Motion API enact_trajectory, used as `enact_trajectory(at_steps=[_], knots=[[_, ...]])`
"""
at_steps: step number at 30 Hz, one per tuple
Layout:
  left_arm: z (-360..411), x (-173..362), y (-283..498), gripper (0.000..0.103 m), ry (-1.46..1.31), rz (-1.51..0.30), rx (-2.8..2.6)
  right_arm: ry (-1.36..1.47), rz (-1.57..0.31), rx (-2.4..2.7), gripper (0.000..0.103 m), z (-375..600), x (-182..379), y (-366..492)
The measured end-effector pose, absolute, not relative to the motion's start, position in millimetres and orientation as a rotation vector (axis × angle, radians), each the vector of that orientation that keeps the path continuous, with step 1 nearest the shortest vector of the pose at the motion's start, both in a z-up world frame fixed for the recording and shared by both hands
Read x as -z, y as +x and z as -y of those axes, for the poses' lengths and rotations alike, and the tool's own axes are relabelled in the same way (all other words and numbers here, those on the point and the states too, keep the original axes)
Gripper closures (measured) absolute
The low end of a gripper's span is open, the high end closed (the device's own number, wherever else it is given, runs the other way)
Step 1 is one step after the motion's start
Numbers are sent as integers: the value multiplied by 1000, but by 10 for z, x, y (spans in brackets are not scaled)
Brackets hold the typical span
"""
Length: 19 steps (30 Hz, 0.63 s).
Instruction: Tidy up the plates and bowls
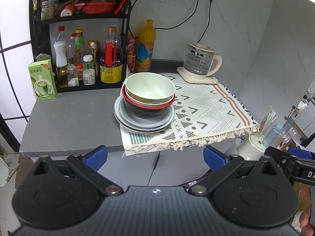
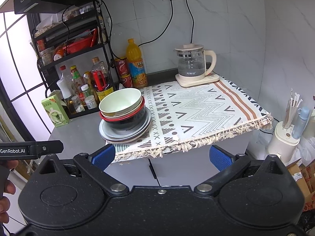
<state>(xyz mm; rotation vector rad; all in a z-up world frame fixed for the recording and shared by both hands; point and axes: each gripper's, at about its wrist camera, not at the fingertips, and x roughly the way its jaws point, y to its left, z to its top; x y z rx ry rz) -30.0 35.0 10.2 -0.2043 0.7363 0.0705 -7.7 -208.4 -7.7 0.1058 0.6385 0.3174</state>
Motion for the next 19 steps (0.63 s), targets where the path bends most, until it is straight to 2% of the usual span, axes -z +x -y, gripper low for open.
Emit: enact_trajectory(at_steps=[19], knots=[[-445,61,39,0,-239,-766,-51,109,-665,-280,0,2071,236,176]])
